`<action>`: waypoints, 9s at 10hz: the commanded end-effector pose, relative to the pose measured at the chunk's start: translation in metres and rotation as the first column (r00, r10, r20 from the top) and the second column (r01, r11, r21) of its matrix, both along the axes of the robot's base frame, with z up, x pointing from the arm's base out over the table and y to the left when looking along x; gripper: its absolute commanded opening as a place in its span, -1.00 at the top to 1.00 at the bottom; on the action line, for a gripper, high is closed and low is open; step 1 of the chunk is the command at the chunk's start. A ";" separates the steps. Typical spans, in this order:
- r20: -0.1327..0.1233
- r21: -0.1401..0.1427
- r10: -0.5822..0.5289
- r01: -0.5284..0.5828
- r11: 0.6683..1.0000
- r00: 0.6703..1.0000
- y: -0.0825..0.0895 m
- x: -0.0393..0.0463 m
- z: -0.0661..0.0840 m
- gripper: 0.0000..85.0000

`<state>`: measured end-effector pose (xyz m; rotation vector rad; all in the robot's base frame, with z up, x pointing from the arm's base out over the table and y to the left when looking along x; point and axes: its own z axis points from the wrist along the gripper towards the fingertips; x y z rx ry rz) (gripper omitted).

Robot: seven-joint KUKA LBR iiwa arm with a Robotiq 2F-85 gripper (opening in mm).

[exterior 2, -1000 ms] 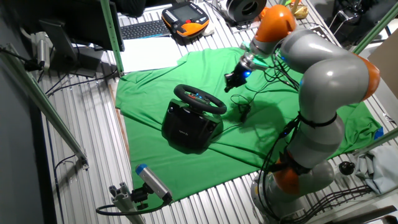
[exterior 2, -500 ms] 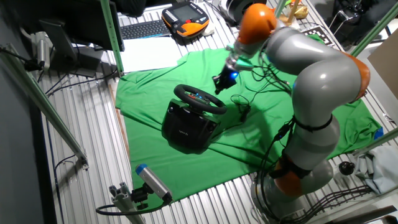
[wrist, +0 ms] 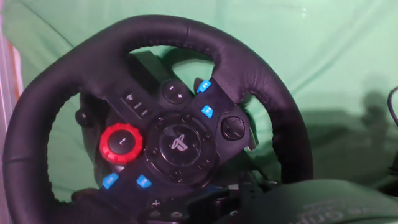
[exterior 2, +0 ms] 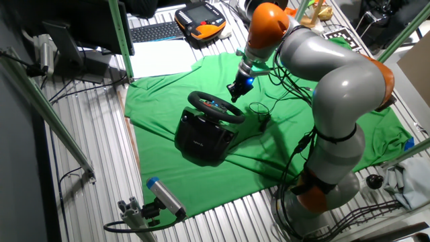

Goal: Rotate the steering wheel 90 degrees counterclockwise

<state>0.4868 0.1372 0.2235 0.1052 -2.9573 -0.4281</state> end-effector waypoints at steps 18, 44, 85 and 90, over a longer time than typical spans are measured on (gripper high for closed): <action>-0.136 -0.037 -0.273 0.270 0.962 0.952 0.116 0.0067 0.026 1.00; -0.126 -0.114 -0.239 0.225 0.968 0.963 0.131 0.0057 0.021 1.00; -0.172 -0.168 -0.122 0.093 0.981 0.978 0.081 -0.0395 0.008 1.00; -0.165 -0.159 -0.100 0.074 0.985 0.981 0.072 -0.0341 -0.003 1.00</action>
